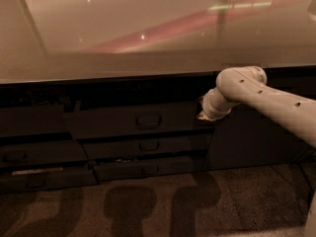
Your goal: Open top drawer
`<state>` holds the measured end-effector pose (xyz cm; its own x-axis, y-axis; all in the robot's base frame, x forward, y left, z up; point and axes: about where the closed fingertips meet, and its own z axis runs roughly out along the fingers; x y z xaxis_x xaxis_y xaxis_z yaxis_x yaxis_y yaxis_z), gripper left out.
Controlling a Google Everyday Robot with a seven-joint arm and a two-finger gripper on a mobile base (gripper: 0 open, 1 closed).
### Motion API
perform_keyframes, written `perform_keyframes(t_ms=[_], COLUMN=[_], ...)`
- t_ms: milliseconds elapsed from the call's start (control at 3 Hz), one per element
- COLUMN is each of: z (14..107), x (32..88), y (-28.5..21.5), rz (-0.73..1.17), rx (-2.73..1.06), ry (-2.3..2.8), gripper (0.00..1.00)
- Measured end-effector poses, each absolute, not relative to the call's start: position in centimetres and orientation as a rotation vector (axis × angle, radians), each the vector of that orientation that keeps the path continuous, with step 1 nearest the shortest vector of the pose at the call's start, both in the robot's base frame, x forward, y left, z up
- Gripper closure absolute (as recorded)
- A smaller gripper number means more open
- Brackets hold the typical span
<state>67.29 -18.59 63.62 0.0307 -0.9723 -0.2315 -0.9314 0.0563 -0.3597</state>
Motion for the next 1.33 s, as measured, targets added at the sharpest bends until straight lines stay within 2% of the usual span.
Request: perform_keyframes(t_ms=[1333], z=[63.83], x=[65.77], y=[-18.36], rz=[-0.116], rx=[-1.92], ry=[1.89], gripper=[1.0])
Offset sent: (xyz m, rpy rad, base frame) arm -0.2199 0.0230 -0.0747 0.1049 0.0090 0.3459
